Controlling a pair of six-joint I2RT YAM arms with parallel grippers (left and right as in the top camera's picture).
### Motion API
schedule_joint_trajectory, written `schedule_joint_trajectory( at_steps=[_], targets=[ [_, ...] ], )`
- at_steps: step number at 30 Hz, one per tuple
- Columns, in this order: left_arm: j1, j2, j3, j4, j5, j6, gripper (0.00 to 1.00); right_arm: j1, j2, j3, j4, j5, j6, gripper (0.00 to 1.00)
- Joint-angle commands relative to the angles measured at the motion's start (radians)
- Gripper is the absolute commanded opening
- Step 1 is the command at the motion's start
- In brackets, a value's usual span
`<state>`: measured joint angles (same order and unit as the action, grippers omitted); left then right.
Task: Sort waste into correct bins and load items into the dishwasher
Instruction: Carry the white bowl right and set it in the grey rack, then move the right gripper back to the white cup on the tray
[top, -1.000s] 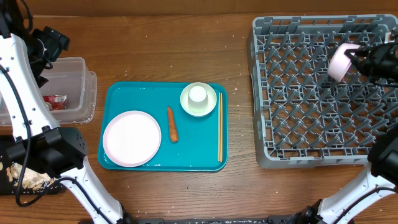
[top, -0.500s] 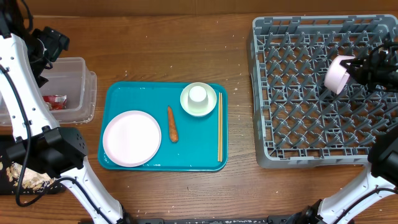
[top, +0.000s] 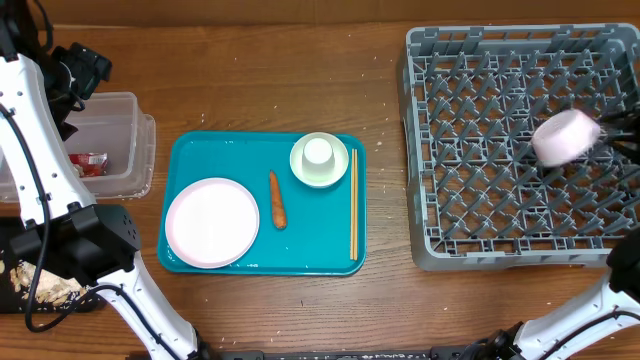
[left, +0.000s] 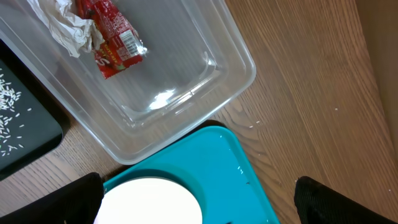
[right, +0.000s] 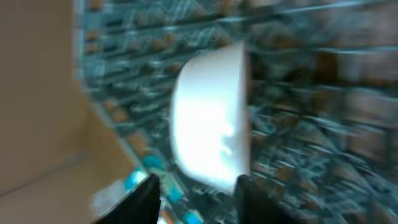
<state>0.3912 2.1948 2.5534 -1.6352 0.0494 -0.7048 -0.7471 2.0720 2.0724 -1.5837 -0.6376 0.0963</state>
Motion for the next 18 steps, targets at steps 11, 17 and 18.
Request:
schedule_joint_trajectory(
  at_steps=[11,17,18],
  targets=[
    [-0.003,0.005,0.007,-0.002,0.003,-0.014,1.0,0.241,-0.392,0.166,-0.11,0.239,0.133,0.59],
    [-0.003,0.005,0.007,-0.002,0.003,-0.014,1.0,0.625,-0.412,0.158,-0.082,0.244,0.132,0.61],
    [-0.003,0.005,0.007,-0.002,0.003,-0.014,1.0,0.69,-0.407,0.151,-0.061,0.244,0.133,0.62]
  ],
)
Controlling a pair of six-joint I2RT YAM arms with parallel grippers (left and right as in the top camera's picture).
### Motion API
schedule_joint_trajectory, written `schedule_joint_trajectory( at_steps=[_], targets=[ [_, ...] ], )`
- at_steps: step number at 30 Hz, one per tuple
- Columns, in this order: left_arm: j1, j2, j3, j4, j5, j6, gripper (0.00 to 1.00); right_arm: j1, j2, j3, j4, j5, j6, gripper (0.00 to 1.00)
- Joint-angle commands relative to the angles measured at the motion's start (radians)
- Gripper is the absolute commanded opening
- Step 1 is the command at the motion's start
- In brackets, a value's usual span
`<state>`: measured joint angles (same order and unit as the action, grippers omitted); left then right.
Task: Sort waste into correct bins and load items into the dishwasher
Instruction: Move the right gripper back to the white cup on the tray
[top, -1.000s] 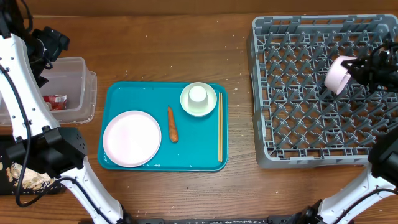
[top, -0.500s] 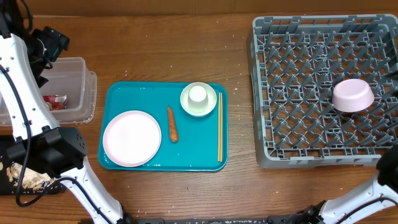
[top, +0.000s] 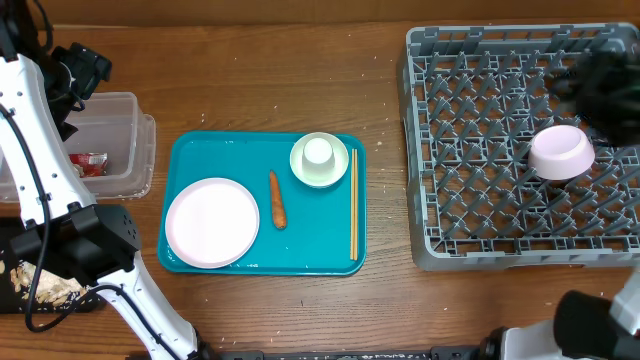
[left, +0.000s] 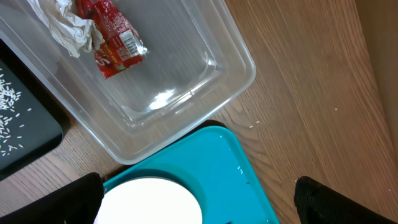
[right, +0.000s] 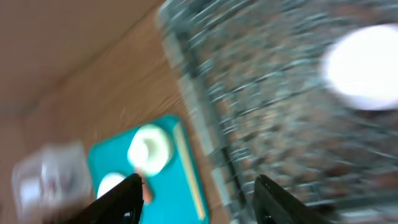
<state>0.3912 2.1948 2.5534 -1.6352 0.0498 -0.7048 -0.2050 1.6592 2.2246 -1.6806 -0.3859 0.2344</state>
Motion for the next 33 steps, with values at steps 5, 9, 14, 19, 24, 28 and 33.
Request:
schedule_joint_trajectory(
  at_steps=[5,9,14,19,24,28,33],
  targets=[
    [-0.003,0.005,0.007,-0.002,0.003,-0.014,1.0,0.487,0.093,-0.077,0.224,0.14,0.133,0.76],
    [-0.003,0.005,0.007,-0.002,0.003,-0.014,1.0,0.669,0.207,-0.128,0.368,0.236,0.164,0.97],
    [-0.003,0.005,0.007,-0.002,0.003,-0.014,1.0,0.806,0.381,-0.142,0.467,0.417,0.264,1.0],
    [-0.003,0.005,0.007,-0.002,0.002,-0.014,1.0,0.858,0.51,-0.142,0.512,0.487,0.304,1.0],
    [-0.003,0.005,0.007,-0.002,0.003,-0.014,1.0,0.867,0.589,-0.142,0.509,0.486,0.391,1.0],
    [-0.003,0.005,0.007,-0.002,0.003,-0.014,1.0,0.867,0.629,-0.142,0.504,0.474,0.394,0.96],
    [-0.003,0.005,0.007,-0.002,0.003,-0.014,1.0,0.882,0.641,-0.142,0.494,0.46,0.418,0.84]
  ],
)
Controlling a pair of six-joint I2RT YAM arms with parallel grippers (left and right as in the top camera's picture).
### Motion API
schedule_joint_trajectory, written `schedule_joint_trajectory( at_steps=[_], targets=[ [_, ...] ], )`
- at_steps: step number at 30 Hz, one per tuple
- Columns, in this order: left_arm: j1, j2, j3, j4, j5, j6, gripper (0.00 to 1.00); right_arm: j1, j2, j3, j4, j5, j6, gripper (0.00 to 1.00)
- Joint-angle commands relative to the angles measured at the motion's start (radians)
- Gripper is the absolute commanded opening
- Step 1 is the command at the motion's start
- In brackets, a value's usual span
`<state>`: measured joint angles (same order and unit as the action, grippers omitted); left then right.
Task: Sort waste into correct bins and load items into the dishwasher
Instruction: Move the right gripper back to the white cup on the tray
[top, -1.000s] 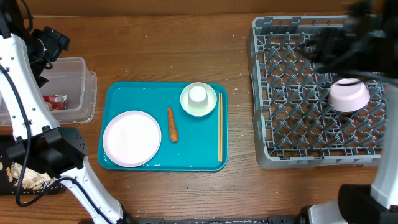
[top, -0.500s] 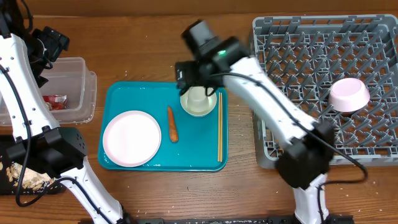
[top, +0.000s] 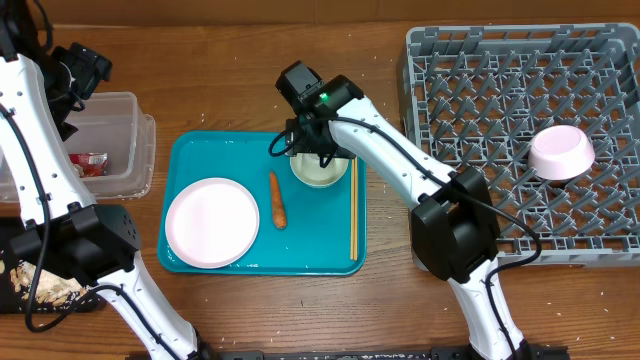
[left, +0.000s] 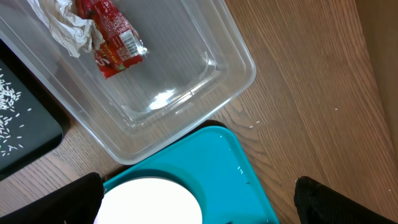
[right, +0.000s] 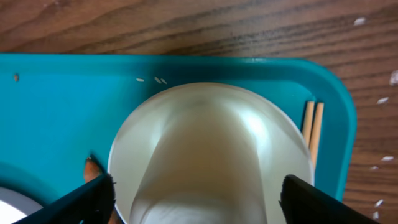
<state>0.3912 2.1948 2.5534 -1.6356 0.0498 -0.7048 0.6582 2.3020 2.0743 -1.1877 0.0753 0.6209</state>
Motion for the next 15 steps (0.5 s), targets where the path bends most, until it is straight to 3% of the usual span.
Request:
schedule_joint_trajectory(
  at_steps=[1,4,7,15],
  targets=[
    [-0.003,0.005,0.007,-0.002,0.003,-0.014,1.0,0.021,-0.002,0.008,-0.001,-0.001,0.04,0.84],
    [-0.003,0.005,0.007,-0.002,0.003,-0.014,1.0,0.026,-0.002,0.006,-0.007,0.002,0.047,0.82],
    [-0.003,0.005,0.007,-0.002,0.003,-0.014,1.0,0.027,-0.002,0.006,-0.018,0.006,0.068,0.69],
    [-0.003,0.005,0.007,-0.002,0.003,-0.014,1.0,0.022,-0.048,0.035,-0.089,0.061,0.091,0.55]
  ],
)
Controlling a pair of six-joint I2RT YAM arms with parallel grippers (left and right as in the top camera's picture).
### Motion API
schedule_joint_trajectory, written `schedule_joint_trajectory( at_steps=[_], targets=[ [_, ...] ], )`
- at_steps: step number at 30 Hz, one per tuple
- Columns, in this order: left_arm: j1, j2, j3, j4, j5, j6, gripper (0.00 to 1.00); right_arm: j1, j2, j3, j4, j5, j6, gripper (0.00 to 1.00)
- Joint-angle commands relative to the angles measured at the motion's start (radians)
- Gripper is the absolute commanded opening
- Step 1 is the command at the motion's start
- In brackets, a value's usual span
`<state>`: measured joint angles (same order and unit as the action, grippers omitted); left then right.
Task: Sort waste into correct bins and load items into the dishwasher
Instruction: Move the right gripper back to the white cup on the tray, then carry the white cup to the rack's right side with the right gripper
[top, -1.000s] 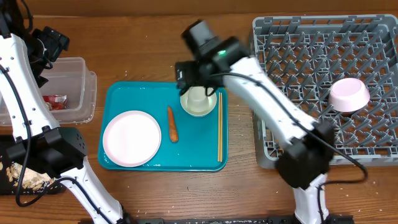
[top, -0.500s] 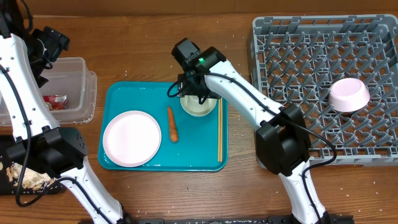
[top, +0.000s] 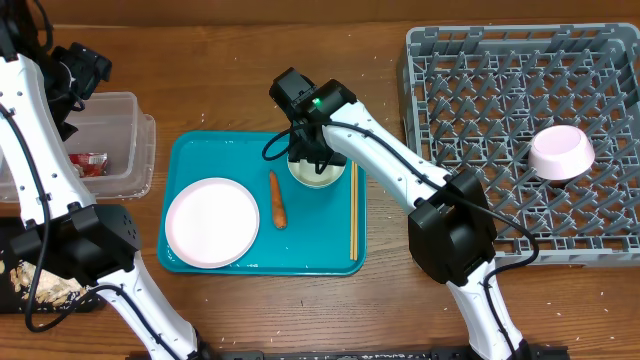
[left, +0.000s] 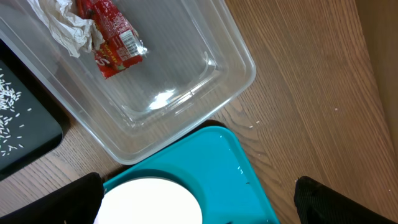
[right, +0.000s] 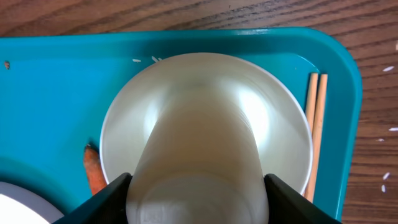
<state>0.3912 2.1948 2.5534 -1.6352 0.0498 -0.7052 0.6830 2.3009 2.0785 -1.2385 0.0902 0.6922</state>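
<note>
An upturned white cup (right: 199, 168) stands in a pale green bowl (right: 124, 137) at the back of the teal tray (top: 200, 150). My right gripper (right: 198, 193) is shut on the cup, one finger pressed to each side. In the overhead view this gripper (top: 310, 150) covers the cup. Also on the tray lie a white plate (top: 212, 222), a carrot (top: 278, 200) and chopsticks (top: 353, 205). A pink bowl (top: 560, 152) rests in the grey dish rack (top: 430, 150). My left gripper (left: 199, 199) hangs open above the tray's far left corner, with nothing between its fingers.
A clear plastic bin (left: 186, 81) left of the tray holds a red wrapper (left: 115, 37) and crumpled paper. A black bin (left: 18, 118) with rice grains sits beside it. The rack fills the table's right side.
My right gripper stood wide open above the cup; now it is lower, with its fingers closed against the cup's sides. The left arm has not moved.
My right gripper first held the pink bowl over the rack. Then the bowl lay in the rack and the gripper was away from it. Later the gripper was open over the cup on the tray, and now it grips that cup.
</note>
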Motion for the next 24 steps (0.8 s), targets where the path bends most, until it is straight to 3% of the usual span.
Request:
schedule_joint_trajectory(
  at_steps=[1,8,13,18,24],
  targets=[
    [-0.003,0.005,0.007,-0.002,0.003,-0.013,1.0,-0.006,-0.073,0.05,-0.058,0.063,0.019,0.54],
    [-0.003,0.005,0.007,-0.002,0.003,-0.013,1.0,-0.12,-0.369,0.14,-0.139,0.127,-0.024,0.55],
    [-0.003,0.005,0.007,-0.002,0.003,-0.013,1.0,-0.404,-0.597,0.14,-0.273,0.21,-0.04,0.56],
    [-0.003,0.005,0.007,-0.002,0.003,-0.013,1.0,-0.746,-0.621,0.127,-0.446,0.216,-0.041,0.59],
    [-0.003,0.005,0.007,-0.002,0.003,-0.013,1.0,-0.983,-0.616,-0.029,-0.422,0.206,-0.042,0.61]
  ],
)
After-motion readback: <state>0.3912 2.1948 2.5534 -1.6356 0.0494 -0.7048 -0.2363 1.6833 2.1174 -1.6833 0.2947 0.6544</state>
